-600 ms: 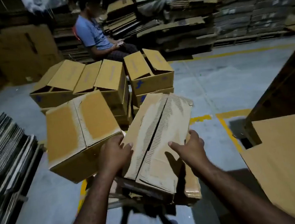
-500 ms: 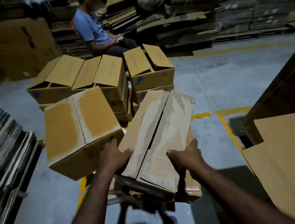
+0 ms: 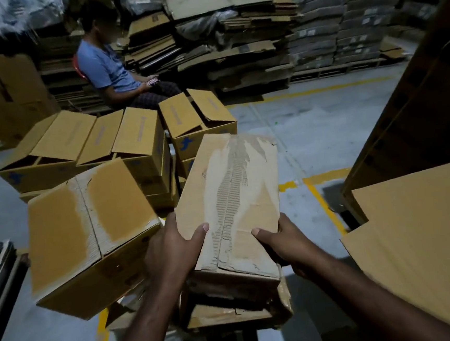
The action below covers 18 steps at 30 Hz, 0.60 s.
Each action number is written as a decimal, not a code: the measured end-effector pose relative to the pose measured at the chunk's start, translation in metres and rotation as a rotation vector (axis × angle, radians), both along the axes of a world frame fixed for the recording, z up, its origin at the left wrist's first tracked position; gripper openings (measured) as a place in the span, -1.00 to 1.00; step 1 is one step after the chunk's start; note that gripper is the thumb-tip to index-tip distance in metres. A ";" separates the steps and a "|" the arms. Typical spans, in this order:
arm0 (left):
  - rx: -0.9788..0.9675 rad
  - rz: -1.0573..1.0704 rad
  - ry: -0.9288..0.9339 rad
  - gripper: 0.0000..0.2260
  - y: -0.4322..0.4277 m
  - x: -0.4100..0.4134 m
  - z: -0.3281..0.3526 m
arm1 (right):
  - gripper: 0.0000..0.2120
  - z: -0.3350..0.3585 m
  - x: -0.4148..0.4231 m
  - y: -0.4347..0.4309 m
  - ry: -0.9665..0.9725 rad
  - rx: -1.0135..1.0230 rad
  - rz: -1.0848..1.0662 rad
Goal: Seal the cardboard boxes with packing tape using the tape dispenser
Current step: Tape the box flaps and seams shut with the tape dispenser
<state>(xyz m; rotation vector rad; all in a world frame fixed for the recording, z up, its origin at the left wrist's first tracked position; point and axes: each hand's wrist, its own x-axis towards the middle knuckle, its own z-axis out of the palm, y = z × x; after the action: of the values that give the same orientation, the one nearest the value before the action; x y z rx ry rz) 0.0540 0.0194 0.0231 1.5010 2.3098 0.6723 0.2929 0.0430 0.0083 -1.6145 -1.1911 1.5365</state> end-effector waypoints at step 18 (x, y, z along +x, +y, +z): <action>0.399 -0.521 -0.184 -0.31 0.062 0.205 0.119 | 0.10 0.154 0.157 -0.056 -0.532 0.413 -0.644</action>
<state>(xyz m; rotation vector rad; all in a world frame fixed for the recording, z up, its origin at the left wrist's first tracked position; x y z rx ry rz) 0.2594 0.0811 0.1424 2.0061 1.6031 1.0960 0.4496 -0.0128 0.1620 -1.9039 -0.9991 0.4396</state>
